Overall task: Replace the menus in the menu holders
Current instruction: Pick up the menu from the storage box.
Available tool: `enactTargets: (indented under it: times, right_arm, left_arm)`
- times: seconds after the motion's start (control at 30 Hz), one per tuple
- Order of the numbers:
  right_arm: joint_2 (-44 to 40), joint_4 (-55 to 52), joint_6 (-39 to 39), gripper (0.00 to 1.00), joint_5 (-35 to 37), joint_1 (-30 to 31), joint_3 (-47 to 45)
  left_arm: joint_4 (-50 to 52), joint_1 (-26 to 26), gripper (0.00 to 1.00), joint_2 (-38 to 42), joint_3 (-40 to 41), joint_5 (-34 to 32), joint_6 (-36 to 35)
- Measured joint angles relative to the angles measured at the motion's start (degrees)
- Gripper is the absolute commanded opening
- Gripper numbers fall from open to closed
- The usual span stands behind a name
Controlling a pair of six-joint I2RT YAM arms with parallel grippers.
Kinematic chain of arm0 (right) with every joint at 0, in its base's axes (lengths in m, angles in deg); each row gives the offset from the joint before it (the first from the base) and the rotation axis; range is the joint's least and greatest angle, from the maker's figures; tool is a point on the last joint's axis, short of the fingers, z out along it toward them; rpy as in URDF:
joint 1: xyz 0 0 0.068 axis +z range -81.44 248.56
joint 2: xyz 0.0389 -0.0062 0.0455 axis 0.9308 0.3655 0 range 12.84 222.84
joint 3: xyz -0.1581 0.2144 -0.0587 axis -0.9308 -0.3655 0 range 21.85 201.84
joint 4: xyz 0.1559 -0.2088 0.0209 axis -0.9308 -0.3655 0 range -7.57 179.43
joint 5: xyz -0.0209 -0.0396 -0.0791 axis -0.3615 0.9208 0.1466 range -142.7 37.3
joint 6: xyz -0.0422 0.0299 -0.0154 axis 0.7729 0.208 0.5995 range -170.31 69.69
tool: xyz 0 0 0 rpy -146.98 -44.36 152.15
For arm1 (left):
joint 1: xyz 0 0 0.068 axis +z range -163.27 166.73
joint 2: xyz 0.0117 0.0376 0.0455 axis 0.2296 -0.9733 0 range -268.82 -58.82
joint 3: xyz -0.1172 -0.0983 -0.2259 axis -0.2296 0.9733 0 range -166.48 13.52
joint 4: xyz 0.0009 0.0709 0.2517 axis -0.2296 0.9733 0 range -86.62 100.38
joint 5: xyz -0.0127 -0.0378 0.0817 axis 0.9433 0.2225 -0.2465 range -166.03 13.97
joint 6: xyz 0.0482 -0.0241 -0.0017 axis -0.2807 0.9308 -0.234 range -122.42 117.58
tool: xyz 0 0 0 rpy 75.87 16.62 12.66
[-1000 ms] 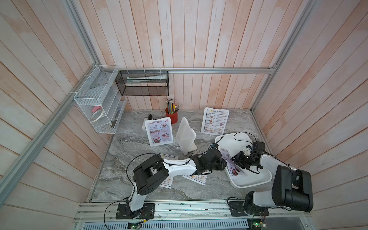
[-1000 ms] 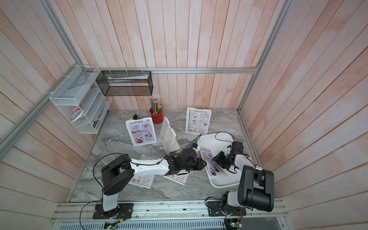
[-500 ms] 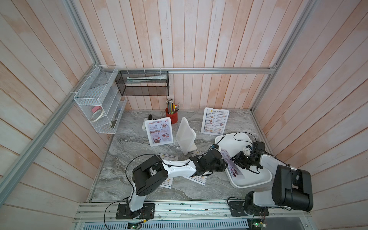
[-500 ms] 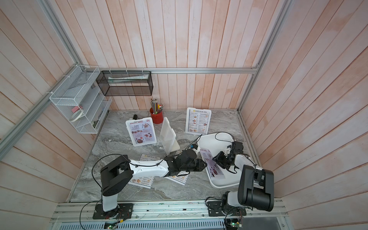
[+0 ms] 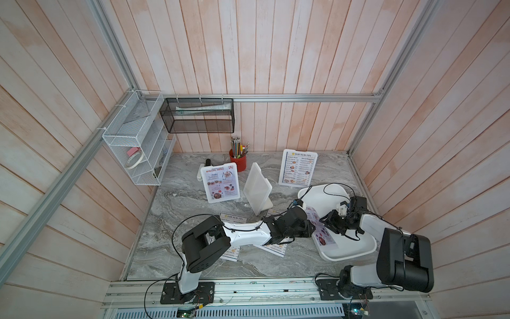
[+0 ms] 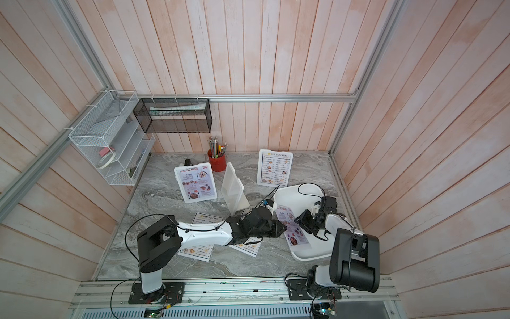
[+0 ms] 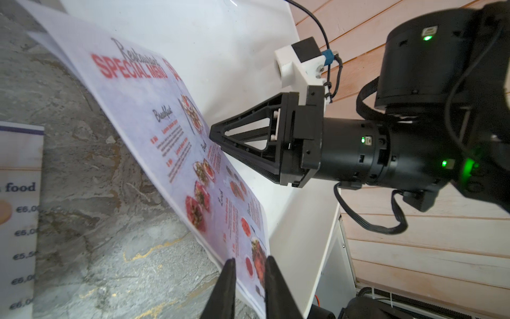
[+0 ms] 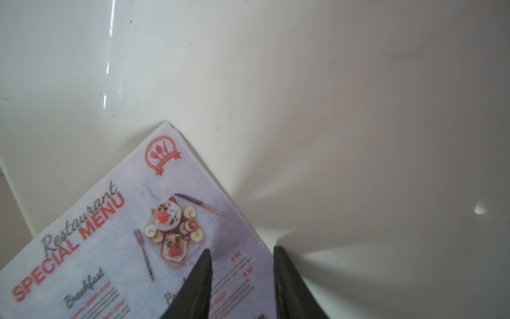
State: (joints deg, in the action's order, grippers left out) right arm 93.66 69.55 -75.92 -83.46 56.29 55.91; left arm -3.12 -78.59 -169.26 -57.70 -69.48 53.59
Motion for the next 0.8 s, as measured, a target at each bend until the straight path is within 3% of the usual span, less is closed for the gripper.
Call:
enactTargets:
  times: [0.8]
  right_arm:
    - [0.1, 0.2, 0.2, 0.38, -0.2, 0.0, 0.0]
  left_arm:
    - [2.7, 0.0, 0.14, -1.0, 0.0, -1.4, 0.5]
